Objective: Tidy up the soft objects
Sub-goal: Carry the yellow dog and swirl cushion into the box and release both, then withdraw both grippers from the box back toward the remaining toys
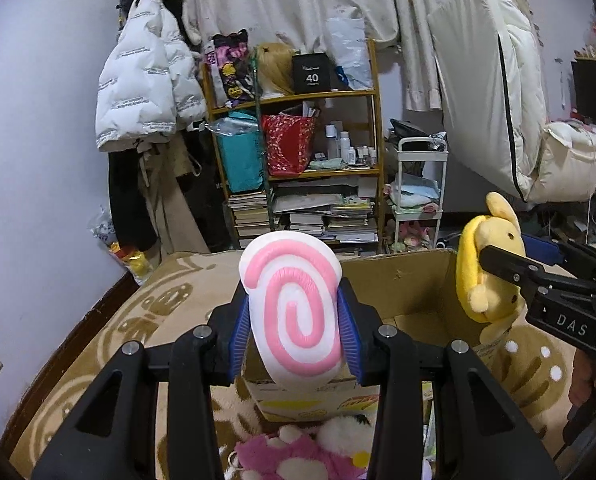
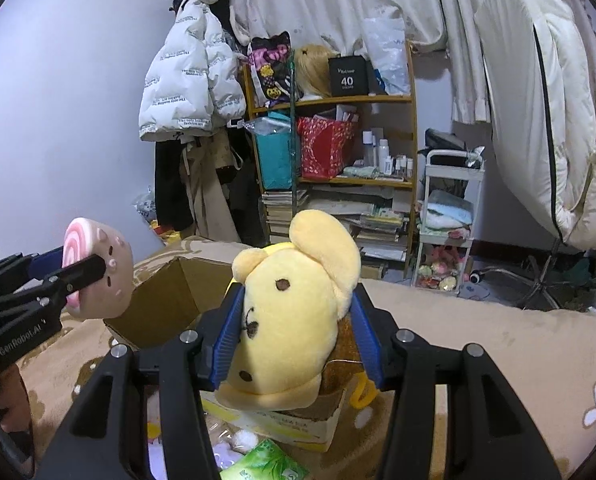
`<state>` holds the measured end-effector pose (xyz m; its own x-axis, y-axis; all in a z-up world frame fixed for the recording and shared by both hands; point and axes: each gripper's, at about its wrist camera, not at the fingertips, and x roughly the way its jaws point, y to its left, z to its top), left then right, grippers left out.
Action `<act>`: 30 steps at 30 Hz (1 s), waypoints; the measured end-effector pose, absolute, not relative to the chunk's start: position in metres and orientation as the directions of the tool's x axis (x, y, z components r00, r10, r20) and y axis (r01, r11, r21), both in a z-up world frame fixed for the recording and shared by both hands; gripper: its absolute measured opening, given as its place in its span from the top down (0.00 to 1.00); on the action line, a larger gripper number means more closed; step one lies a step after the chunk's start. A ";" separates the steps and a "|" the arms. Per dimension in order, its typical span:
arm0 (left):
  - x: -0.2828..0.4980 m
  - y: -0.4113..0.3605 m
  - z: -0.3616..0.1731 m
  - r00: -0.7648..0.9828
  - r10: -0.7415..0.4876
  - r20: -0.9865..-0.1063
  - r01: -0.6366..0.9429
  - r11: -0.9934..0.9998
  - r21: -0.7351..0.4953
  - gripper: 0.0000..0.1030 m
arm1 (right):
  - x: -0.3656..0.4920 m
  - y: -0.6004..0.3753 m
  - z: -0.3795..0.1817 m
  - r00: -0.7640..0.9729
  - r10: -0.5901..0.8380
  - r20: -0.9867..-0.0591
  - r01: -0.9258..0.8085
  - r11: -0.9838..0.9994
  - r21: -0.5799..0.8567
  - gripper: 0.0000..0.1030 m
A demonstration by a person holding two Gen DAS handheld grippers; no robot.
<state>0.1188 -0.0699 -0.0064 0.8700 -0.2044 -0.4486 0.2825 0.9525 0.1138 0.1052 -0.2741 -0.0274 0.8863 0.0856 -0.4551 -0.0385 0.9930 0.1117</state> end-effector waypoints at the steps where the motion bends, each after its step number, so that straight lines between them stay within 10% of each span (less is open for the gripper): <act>1: 0.121 -0.071 -0.008 0.867 -0.209 -0.453 0.287 0.952 0.110 0.62 | 0.107 -0.274 -0.029 0.885 0.085 -0.458 -0.040 0.993 0.107 0.46; 14: 0.147 -0.083 -0.035 0.815 -0.206 -0.541 0.294 0.952 0.080 0.56 | 0.123 -0.274 -0.045 0.856 0.112 -0.505 -0.060 0.991 0.118 0.41; 30: 0.134 -0.074 -0.038 0.794 -0.153 -0.589 0.259 0.961 0.099 0.18 | 0.122 -0.282 -0.052 0.820 0.163 -0.548 -0.085 0.983 0.165 0.26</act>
